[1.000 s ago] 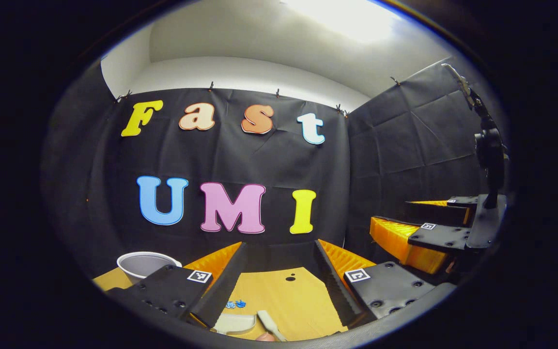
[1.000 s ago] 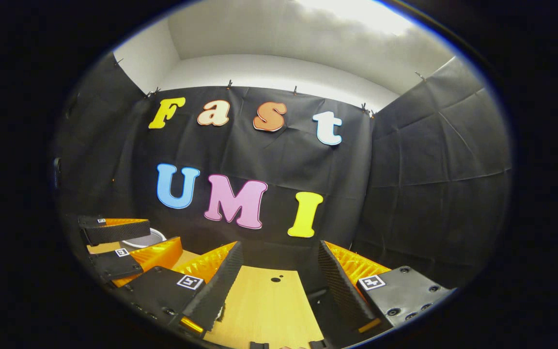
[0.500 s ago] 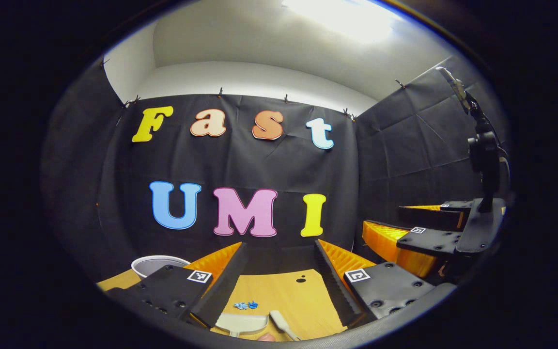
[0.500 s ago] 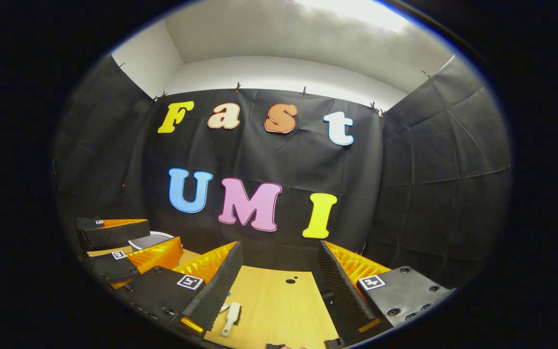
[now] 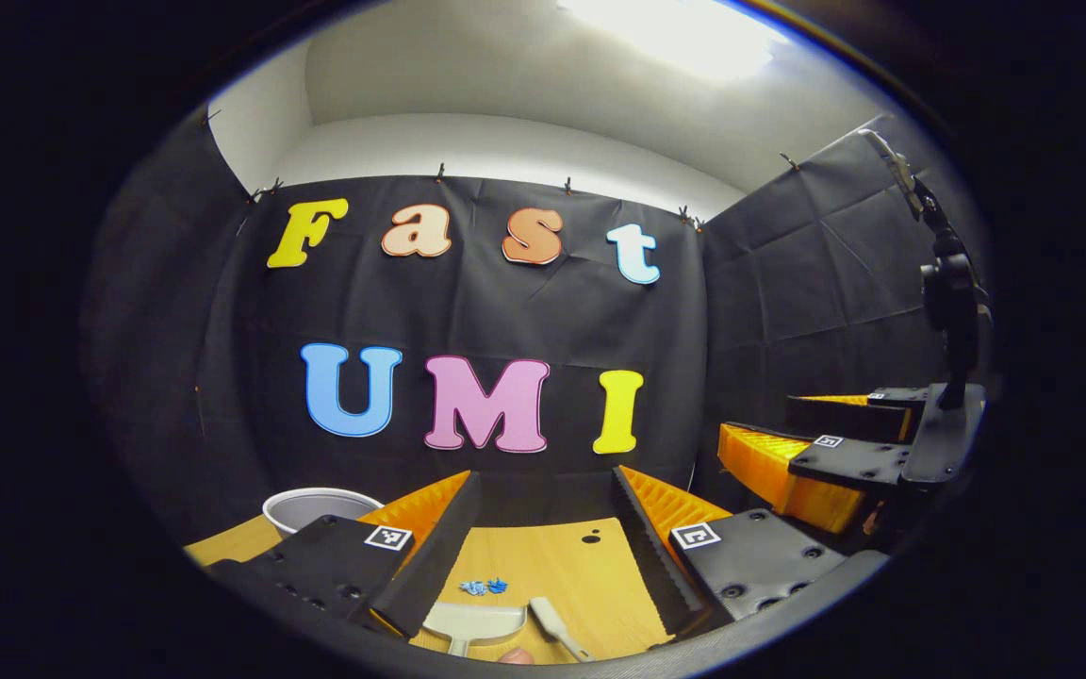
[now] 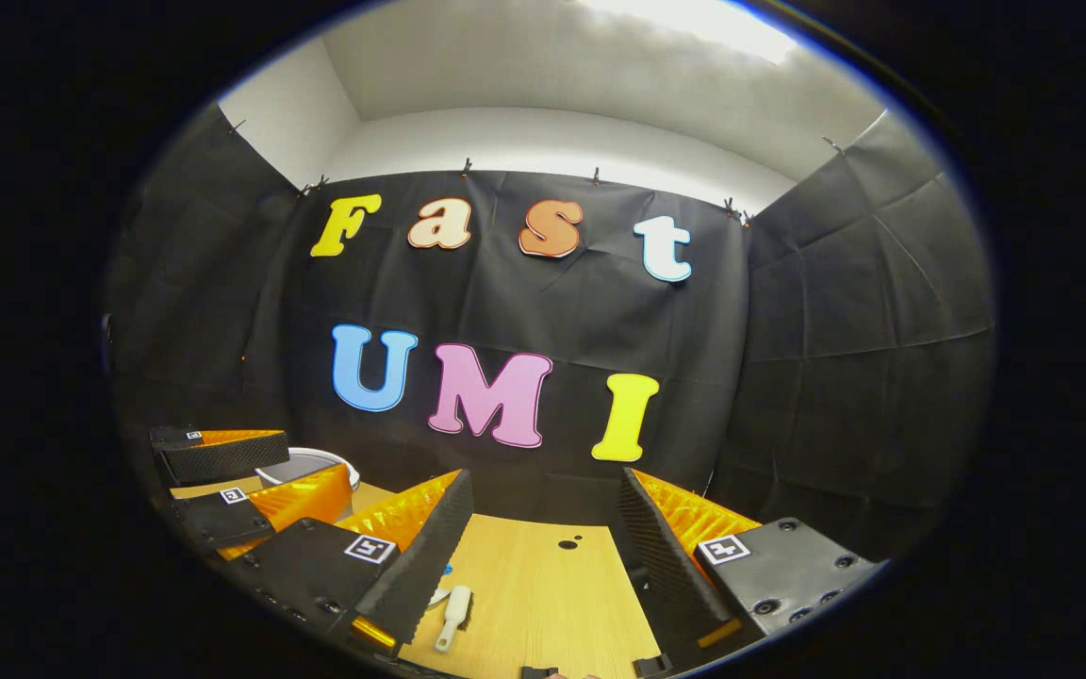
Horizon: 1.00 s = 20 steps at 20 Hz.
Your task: Pick up the small broom and dustpan from the desktop, sweep the trash into the dustpan with the broom, and then empty the trash into the garbage bin.
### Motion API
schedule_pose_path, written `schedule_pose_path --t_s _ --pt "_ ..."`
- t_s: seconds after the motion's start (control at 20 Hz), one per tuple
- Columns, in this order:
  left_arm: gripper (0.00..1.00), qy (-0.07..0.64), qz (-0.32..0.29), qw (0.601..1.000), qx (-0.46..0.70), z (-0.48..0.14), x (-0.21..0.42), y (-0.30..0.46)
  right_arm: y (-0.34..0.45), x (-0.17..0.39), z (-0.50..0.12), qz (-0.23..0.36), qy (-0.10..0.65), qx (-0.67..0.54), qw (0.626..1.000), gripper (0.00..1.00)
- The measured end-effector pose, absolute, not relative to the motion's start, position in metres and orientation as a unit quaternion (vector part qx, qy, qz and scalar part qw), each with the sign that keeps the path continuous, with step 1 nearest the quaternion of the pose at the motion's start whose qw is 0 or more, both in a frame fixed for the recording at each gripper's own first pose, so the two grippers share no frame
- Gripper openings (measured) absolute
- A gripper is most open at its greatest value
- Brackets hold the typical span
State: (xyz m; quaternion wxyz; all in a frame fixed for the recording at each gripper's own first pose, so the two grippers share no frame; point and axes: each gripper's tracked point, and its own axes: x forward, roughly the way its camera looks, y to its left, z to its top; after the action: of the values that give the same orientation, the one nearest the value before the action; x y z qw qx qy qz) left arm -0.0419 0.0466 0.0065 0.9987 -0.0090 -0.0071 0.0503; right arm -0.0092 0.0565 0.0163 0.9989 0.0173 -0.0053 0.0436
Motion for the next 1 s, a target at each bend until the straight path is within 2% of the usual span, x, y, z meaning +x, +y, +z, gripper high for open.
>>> schedule_pose_path --t_s 0.1,0.25,0.65,0.7,0.75,1.0 --pt "0.82 -0.005 0.051 0.999 -0.013 0.004 -0.042 0.047 0.053 -0.010 0.017 0.040 -0.006 0.016 0.999 1.00" --pt "0.82 -0.005 0.053 0.998 -0.018 0.005 -0.041 0.052 0.052 -0.012 0.017 0.037 -0.008 0.017 0.999 0.97" --pt "0.82 -0.005 0.057 0.998 -0.015 0.005 -0.044 0.057 0.059 -0.010 0.011 0.042 0.002 0.021 0.999 1.00" --pt "0.82 -0.003 0.056 0.998 -0.017 0.002 -0.044 0.057 0.061 -0.010 0.010 0.043 0.002 0.020 0.999 0.97" --pt "0.82 0.001 0.055 0.998 -0.021 0.000 -0.045 0.058 0.063 -0.010 0.009 0.045 0.003 0.020 0.999 1.00" --pt "0.82 0.028 0.073 0.997 -0.026 -0.014 -0.047 0.071 0.077 -0.010 -0.009 0.065 0.023 0.025 0.997 1.00"
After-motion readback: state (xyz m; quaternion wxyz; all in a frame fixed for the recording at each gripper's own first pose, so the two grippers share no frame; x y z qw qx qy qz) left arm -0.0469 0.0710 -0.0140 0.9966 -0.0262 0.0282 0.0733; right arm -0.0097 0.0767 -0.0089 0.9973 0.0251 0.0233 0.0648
